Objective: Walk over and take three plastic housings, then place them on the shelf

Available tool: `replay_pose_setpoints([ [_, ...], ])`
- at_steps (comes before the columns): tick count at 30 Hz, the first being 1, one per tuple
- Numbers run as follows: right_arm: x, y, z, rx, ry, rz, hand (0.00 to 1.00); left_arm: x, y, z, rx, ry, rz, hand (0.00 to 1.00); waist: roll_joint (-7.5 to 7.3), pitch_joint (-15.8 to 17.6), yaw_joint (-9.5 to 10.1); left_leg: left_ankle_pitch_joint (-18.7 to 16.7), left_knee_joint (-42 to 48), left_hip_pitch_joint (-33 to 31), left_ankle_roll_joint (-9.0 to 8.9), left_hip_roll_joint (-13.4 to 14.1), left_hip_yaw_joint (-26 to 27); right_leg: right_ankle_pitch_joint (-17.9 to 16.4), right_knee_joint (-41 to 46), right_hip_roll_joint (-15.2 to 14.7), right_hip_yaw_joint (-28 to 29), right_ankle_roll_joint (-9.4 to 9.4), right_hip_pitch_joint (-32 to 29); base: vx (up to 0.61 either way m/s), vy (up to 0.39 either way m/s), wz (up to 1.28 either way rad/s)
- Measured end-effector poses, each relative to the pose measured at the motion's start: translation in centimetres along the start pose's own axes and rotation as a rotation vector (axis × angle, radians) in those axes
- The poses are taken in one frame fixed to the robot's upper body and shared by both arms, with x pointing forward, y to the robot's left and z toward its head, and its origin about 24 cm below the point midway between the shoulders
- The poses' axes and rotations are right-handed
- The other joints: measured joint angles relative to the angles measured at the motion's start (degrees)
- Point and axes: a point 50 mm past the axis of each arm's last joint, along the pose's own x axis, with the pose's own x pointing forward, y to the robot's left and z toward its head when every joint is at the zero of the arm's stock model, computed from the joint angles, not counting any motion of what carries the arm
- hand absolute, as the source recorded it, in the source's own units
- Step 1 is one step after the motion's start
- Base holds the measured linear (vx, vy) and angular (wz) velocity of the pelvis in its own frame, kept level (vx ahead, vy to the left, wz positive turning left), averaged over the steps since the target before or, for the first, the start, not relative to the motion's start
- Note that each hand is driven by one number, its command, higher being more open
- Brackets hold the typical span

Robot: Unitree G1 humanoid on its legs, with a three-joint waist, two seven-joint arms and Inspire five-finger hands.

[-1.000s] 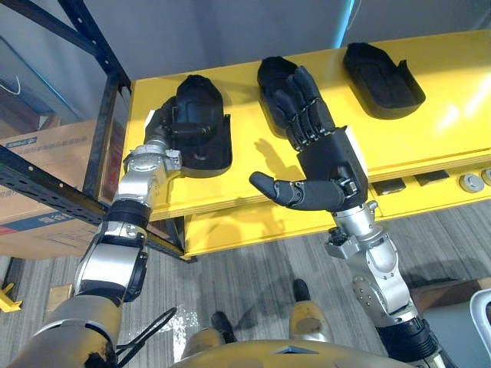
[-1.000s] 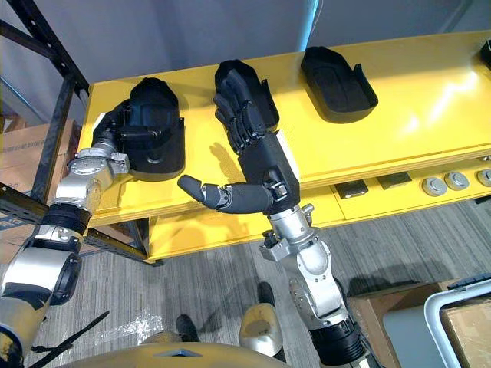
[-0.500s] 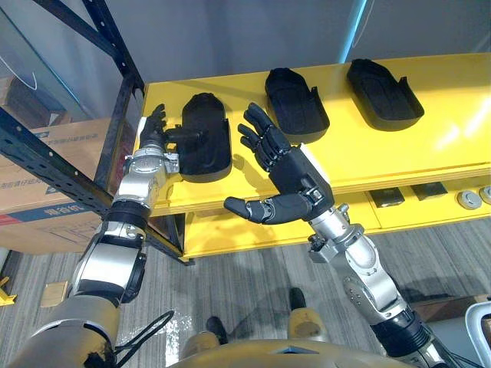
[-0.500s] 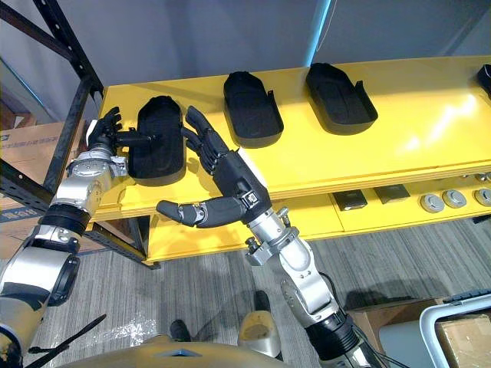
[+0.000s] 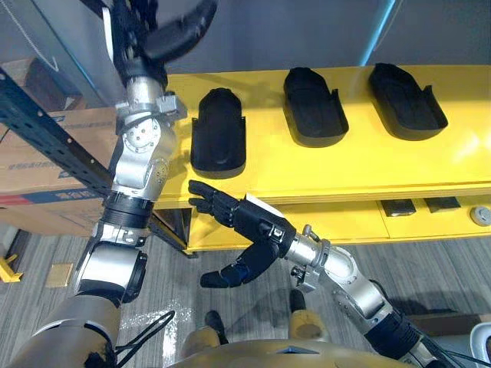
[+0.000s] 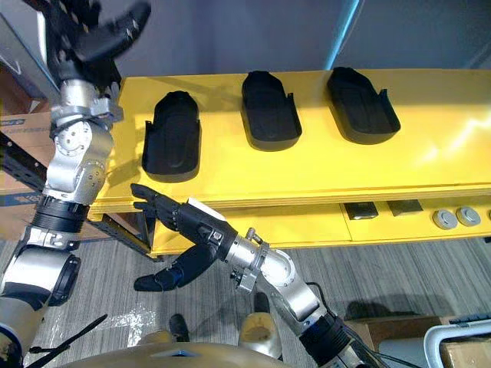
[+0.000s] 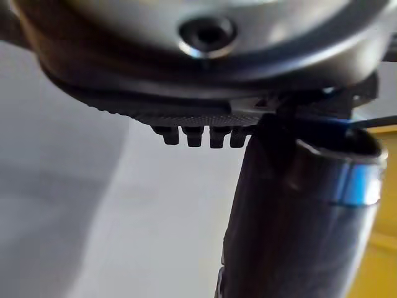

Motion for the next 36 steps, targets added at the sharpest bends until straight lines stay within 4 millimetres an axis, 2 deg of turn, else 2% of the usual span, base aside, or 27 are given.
replay_pose_setpoints([
  [2, 0.1, -0.2, 0.1, -0.011, 0.002, 0.015, 1.00, -0.2, -0.5, 0.6, -0.040, -0.020, -0.051, 1.00, -0.16, 0.18, 0.41, 0.00, 0.26, -0.07, -0.01, 0.00, -0.48, -0.31, 0.01, -0.02, -0.25, -0.40, 0.34, -0.07, -0.013, 0.11],
  [4, 0.3, -0.5, -0.1, -0.018, 0.017, 0.024, 1.00, -1.6, -0.9, 1.0, -0.056, -0.024, -0.123, 1.00, -0.18, 1.43, 1.11, -0.03, 0.30, -0.37, -0.35, 0.01, -1.74, -1.10, 0.73, 0.02, -0.98, -1.17, 0.24, -0.11, -0.029, 0.15],
  [6, 0.3, -0.7, -0.5, -0.017, 0.041, 0.010, 1.00, -2.8, -1.0, 0.8, -0.062, -0.005, -0.176, 1.00, -0.18, 2.01, 1.44, -0.11, 0.29, -1.32, -0.57, 0.01, -2.54, -1.42, 1.21, 0.01, -1.55, -1.22, -0.49, -0.12, -0.028, 0.19],
  [8, 0.1, -1.1, -1.2, -0.011, 0.069, -0.029, 1.00, -3.9, -1.2, 0.5, -0.065, 0.020, -0.235, 1.00, -0.19, 3.41, 2.59, 0.57, 0.28, -2.62, -1.27, 0.01, -3.32, -1.33, 2.02, 0.06, -1.81, -1.24, -1.97, -0.08, -0.020, 0.14],
  [12, -0.1, -1.9, -1.6, -0.079, 0.119, -0.110, 1.00, -6.6, -0.8, 0.5, -0.073, 0.058, -0.285, 1.00, -0.01, 6.14, 2.87, 1.20, 1.70, -4.51, -0.81, 0.08, -5.00, -1.04, 2.73, 0.06, -3.08, -0.92, -2.66, -0.04, -0.007, 0.16],
  [16, -0.2, -3.1, -0.7, -0.123, 0.085, -0.183, 1.00, -7.6, -0.6, 1.4, -0.061, 0.029, -0.319, 1.00, 0.19, 7.17, 3.31, 1.18, 3.37, -6.54, -0.65, 0.18, -5.89, -0.93, 3.00, 0.08, -3.71, -0.80, -3.53, 0.00, 0.006, 0.10],
  [20, -0.4, -5.4, 1.2, -0.234, 0.052, -0.276, 1.00, -7.8, -0.6, 2.9, -0.023, -0.068, -0.343, 1.00, 0.66, 10.30, 4.27, 1.12, 4.31, -7.84, -0.58, 0.20, -7.46, -1.04, 3.48, 0.09, -4.99, -0.95, -3.66, -0.02, 0.002, 0.15],
  [22, -0.1, -5.9, 2.0, -0.284, 0.035, -0.286, 1.00, -8.5, -0.1, 3.7, 0.021, -0.117, -0.327, 1.00, 0.75, 11.62, 4.62, 1.12, 4.56, -8.28, -0.58, 0.21, -7.58, -1.13, 3.88, 0.08, -5.04, -1.09, -4.12, -0.02, -0.001, 0.04],
  [29, 0.1, -6.2, 3.0, -0.344, -0.012, -0.314, 1.00, -9.8, 1.2, 4.2, 0.020, -0.164, -0.270, 1.00, 0.83, 14.04, 6.15, 1.13, 5.55, -10.26, -0.58, 0.25, -8.91, -1.43, 4.52, 0.08, -6.28, -1.48, -5.00, -0.01, -0.001, 0.09],
  [31, 0.4, -6.1, 3.4, -0.381, -0.020, -0.318, 1.00, -10.5, 2.1, 4.1, 0.042, -0.139, -0.237, 1.00, 0.84, 15.07, 6.60, 1.11, 5.75, -10.55, -0.58, 0.27, -8.98, -1.48, 4.79, 0.08, -6.29, -1.53, -5.28, 0.00, 0.000, 0.00],
  [36, 0.3, -6.4, 4.0, -0.420, -0.029, -0.333, 1.00, -12.0, 3.0, 3.5, 0.044, -0.084, -0.204, 1.00, 0.79, 16.43, 7.34, 1.02, 6.67, -11.82, -0.55, 0.35, -9.80, -1.49, 5.06, 0.10, -6.83, -1.55, -5.68, -0.02, 0.003, 0.08],
])
